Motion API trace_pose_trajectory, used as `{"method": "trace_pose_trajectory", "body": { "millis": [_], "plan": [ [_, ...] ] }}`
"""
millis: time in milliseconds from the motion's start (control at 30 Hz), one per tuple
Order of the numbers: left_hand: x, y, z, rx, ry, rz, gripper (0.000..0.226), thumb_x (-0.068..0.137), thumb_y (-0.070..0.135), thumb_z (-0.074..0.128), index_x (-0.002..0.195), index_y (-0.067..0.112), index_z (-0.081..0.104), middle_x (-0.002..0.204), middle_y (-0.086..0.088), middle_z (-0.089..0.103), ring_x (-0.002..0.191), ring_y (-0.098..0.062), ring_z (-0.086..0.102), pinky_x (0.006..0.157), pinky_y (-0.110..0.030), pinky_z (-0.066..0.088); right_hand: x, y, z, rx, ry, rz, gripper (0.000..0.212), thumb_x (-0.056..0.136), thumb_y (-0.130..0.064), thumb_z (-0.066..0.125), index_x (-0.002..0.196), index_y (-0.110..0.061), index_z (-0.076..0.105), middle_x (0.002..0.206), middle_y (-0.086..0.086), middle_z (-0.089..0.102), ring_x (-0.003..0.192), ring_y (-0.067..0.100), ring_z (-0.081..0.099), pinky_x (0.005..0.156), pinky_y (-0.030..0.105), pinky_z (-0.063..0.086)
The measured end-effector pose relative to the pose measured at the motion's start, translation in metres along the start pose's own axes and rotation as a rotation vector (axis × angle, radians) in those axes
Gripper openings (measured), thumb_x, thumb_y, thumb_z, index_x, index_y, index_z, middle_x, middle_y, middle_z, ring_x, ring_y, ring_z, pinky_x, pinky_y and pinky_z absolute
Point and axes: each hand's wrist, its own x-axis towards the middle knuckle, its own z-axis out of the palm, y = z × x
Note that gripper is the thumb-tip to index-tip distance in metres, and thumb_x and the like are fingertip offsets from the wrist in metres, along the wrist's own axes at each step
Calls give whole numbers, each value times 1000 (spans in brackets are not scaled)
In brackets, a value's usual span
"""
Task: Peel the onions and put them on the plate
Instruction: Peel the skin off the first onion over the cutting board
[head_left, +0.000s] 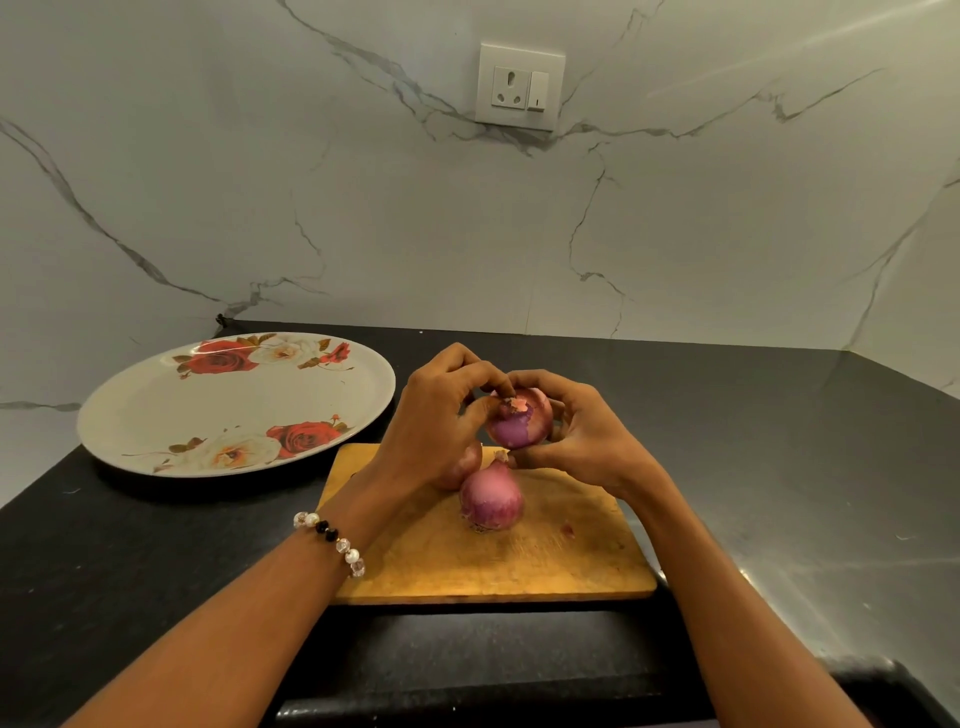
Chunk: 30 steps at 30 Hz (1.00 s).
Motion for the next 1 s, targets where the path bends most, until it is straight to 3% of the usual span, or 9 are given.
{"method": "trace_pose_trajectory", "body": {
  "millis": [133, 367, 467, 567, 733, 1000],
  "plan": [
    [-2, -2, 4, 78, -33, -21, 10, 87, 4, 61, 96, 9, 64, 95, -3, 59, 81, -10, 54, 70, -10, 42, 0, -2, 1, 18, -3, -9, 68, 68, 5, 85, 124, -23, 58, 122, 0, 62, 114, 13, 61, 89, 26, 56],
    [2, -4, 0, 78, -52, -114, 12, 92, 6, 55, 92, 17, 53, 90, 3, 55, 75, -7, 51, 65, -10, 41, -1, 0, -1, 72, 39, -3, 70, 67, 3, 87, 128, -17, 59, 125, 2, 62, 116, 19, 61, 88, 30, 57],
    [4, -4, -4, 45, 1, -187, 2, 92, 12, 57, 94, 11, 57, 87, 2, 58, 73, -5, 52, 62, -7, 42, -1, 0, -4, 88, 74, -2, 70, 66, 4, 87, 127, -17, 59, 124, 2, 61, 115, 17, 61, 86, 27, 57],
    [5, -2, -8, -27, 46, -252, 5, 90, 18, 62, 91, 16, 58, 82, 10, 57, 74, -4, 55, 64, -3, 43, -1, 0, -6, 94, 112, -4, 71, 67, 4, 86, 129, -15, 58, 124, 0, 61, 116, 15, 61, 86, 26, 56],
    [3, -1, -10, -20, -60, -197, 15, 87, 5, 63, 95, 16, 69, 93, 3, 67, 78, -1, 58, 69, -2, 45, -2, 0, -8, 99, 128, -2, 70, 67, 6, 85, 128, -17, 59, 123, -3, 61, 115, 11, 61, 84, 24, 56],
    [0, 2, -6, -17, -74, -229, 27, 85, 24, 69, 111, 14, 69, 99, 0, 71, 78, -3, 59, 69, -3, 45, -1, 1, -5, 113, 63, 28, 69, 68, 2, 85, 129, -19, 58, 126, 3, 61, 116, 18, 62, 91, 31, 56]
  ]
}}
